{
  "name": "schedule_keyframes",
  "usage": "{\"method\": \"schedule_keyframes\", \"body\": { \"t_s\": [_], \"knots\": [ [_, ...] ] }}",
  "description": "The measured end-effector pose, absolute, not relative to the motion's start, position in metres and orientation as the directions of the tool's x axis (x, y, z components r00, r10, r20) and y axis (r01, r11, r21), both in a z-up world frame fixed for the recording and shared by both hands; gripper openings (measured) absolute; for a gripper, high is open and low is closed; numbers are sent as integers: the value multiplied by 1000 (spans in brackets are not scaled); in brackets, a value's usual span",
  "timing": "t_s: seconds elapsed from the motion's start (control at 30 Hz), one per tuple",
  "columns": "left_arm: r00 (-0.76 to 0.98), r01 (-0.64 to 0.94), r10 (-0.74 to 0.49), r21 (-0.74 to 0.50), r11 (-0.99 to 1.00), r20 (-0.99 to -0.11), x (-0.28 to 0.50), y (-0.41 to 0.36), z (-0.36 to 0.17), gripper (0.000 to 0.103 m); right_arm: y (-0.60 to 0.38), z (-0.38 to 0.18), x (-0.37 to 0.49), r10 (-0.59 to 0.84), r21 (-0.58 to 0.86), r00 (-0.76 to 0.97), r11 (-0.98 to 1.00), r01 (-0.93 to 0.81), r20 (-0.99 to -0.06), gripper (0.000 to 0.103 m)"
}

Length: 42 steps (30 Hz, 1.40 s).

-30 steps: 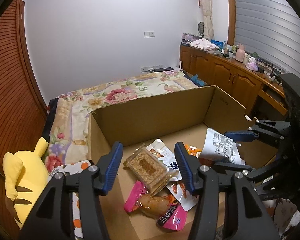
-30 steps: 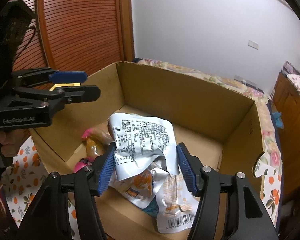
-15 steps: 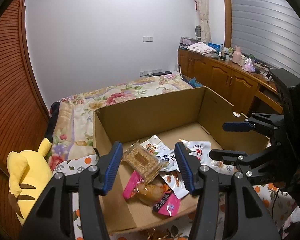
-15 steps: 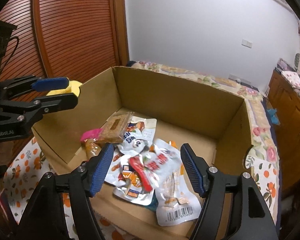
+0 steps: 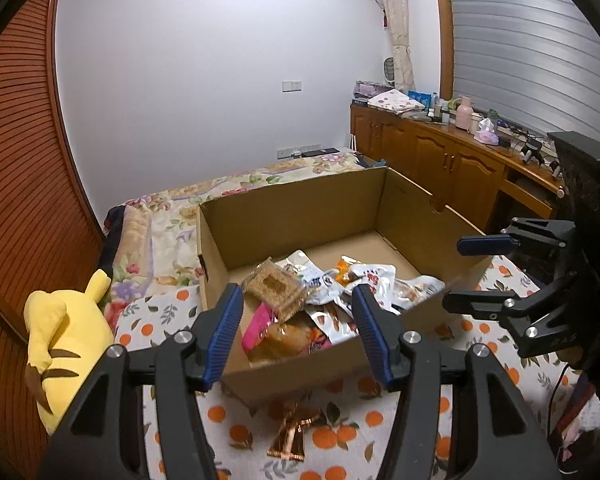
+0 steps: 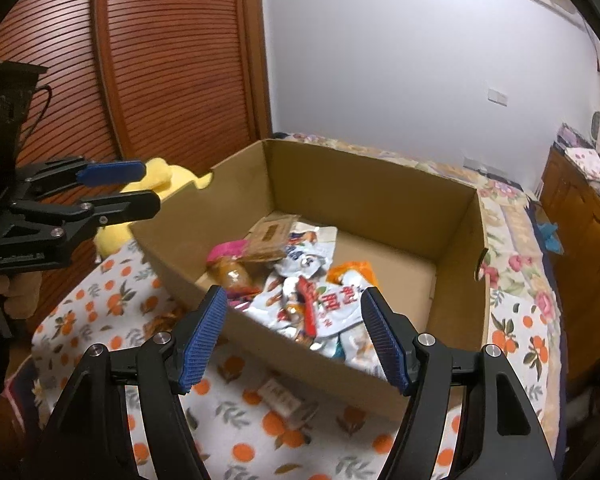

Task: Organize snacks
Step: 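Move both tools back to the table toward the last two snacks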

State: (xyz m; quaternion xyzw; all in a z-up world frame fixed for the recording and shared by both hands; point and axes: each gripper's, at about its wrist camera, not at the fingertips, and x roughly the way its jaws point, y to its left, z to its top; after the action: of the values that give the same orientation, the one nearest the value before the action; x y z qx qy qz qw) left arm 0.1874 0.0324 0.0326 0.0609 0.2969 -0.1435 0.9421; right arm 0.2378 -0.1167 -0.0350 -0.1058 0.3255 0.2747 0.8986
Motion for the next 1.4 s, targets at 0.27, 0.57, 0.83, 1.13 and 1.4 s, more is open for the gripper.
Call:
{"method": "schedule_keyframes", "body": {
  "t_s": [0.27,0.57,0.83,1.13,1.4],
  "knots": [
    [767,311,-241,17,950,-594,160,36,17,57,-115,-34,201,449,-19,624,802,-597,-640,71],
    [727,307,-233,1,952,-646,146,40,-14,57,-116,-53,185,440,-7,596,801,-599,-672,71],
    [673,282,-228,-42,959,-704,146,48,-53,57,-119,-73,188,432,11,565,801,-598,-704,71],
    [628,276,-221,-51,960,-746,156,51,-79,57,-113,-95,199,416,15,520,791,-612,-746,68],
    [602,274,-216,-55,960,-769,169,52,-91,56,-104,-114,217,391,4,484,781,-625,-783,66]
  ]
}}
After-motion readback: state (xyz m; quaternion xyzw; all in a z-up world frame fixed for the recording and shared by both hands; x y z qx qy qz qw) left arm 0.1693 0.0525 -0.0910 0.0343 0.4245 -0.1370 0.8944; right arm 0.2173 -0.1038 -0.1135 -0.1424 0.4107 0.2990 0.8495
